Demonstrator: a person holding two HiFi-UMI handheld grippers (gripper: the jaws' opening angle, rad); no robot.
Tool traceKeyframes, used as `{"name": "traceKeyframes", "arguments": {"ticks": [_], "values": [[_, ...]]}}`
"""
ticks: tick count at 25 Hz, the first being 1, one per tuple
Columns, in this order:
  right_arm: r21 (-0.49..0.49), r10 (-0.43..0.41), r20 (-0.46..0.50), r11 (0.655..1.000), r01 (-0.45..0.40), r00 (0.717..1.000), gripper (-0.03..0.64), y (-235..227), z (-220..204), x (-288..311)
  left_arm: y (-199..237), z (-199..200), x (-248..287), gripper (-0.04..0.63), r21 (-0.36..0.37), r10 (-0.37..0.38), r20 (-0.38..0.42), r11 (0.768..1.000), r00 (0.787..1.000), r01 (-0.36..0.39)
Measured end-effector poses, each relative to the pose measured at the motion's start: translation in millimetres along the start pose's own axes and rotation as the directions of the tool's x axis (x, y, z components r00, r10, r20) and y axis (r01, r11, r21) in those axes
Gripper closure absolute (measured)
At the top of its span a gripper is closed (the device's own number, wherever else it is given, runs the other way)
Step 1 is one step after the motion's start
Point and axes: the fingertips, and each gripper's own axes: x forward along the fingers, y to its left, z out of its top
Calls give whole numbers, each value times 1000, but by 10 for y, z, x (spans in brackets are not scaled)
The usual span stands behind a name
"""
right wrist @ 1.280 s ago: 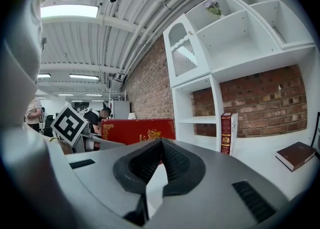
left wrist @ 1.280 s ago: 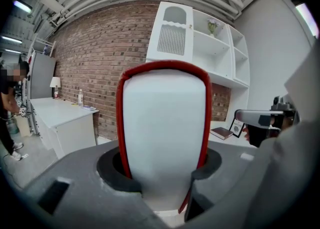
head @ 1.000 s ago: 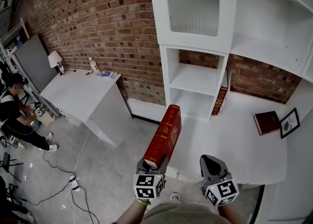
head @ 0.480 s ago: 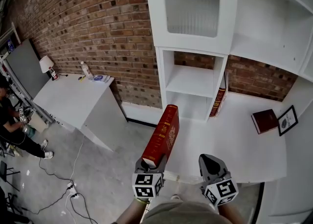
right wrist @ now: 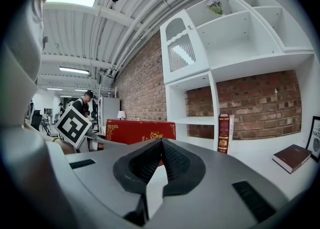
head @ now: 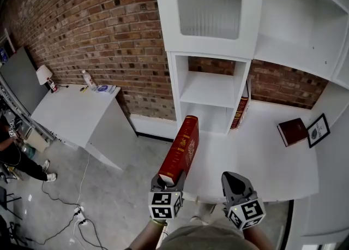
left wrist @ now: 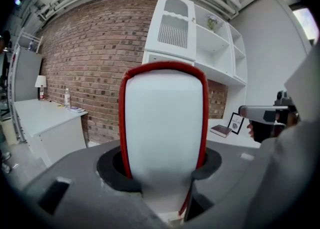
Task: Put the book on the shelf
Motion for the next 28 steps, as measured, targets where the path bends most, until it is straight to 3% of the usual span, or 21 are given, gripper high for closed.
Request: {"name": "traceKeyframes", "arguments": {"ticks": [28], "values": [[-13, 75, -16, 997, -76, 997, 611, -686, 81, 537, -94, 12, 798, 360, -27, 52, -26, 998, 998, -52]]}}
